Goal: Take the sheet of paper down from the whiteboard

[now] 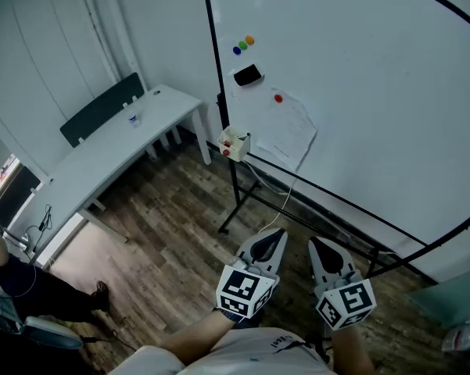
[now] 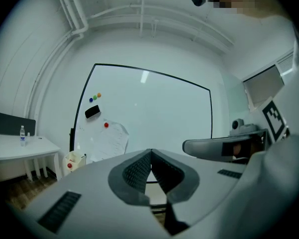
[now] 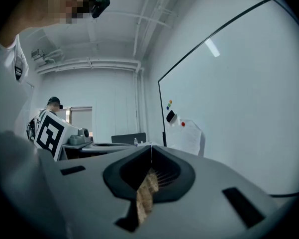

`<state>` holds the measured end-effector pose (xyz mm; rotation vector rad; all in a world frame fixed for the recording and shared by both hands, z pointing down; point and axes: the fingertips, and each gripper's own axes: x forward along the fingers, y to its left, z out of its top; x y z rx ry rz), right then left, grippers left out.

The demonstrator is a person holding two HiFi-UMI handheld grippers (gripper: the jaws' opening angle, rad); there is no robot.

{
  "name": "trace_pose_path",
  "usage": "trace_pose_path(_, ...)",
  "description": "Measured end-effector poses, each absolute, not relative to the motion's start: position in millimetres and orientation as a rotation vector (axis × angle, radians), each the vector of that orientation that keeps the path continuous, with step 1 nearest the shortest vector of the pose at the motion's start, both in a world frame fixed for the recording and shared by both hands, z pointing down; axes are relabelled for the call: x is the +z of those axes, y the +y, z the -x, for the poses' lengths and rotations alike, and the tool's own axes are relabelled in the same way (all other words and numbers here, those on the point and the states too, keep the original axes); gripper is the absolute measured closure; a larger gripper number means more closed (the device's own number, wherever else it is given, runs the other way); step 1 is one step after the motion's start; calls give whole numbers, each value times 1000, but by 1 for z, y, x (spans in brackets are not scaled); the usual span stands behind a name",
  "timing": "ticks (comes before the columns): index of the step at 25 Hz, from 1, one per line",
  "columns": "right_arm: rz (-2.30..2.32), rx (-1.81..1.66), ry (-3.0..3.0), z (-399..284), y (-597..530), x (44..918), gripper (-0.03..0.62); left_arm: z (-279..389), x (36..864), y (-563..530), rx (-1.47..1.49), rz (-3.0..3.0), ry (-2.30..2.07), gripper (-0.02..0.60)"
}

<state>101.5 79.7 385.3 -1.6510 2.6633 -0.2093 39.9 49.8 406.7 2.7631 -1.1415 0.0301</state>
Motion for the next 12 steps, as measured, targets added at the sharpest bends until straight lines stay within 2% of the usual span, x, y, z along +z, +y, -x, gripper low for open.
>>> trace_pose_path(12, 1797, 55, 2739, -81, -59, 360, 580, -25, 403, -87, 11, -2804, -1094, 568)
